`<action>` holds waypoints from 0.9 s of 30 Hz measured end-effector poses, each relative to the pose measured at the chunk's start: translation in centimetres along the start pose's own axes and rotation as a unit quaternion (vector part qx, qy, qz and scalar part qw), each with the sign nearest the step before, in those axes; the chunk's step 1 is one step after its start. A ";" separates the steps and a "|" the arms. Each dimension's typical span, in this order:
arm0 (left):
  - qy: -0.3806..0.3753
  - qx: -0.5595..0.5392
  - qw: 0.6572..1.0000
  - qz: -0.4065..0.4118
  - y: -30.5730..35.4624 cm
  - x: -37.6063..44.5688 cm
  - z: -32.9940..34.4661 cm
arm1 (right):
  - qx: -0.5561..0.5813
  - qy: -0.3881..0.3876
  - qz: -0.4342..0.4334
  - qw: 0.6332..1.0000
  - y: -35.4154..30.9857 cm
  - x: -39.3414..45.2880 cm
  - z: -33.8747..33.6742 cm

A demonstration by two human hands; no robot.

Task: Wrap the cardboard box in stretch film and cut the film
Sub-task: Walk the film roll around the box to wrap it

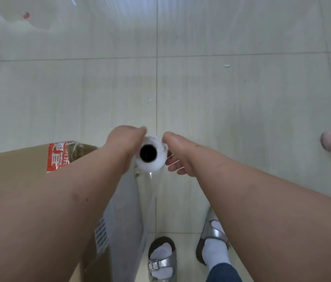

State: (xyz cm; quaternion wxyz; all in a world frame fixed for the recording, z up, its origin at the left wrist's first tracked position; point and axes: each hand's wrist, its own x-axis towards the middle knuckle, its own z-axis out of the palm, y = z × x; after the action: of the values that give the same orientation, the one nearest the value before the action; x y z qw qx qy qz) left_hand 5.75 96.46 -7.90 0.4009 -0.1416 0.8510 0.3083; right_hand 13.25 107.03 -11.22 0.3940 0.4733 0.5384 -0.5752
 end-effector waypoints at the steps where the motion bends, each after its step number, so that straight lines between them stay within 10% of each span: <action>1: 0.008 -0.020 0.999 -0.025 -0.1 0.4 -0.1 | 0.002 -0.001 0.004 1.000 -0.6 0.2 -0.3; 7: -0.070 -0.201 0.944 -0.254 -0.2 -0.4 0.1 | -0.061 -0.038 0.012 0.997 -3.7 1.5 0.3; 19: 0.048 -0.149 0.986 -0.054 4.6 2.6 -2.5 | -0.121 -0.040 -0.014 0.992 -9.1 2.2 -2.3; 27: -0.027 -0.363 0.883 -0.296 5.7 5.5 -3.8 | -0.140 -0.055 0.000 0.989 -13.4 3.8 -0.9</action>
State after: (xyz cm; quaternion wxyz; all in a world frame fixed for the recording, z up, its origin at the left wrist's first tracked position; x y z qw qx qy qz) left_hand -2.79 98.45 -8.01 0.4166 -0.5141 0.5874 0.4660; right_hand -0.42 109.60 -11.59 0.4857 0.3814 0.5910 -0.5190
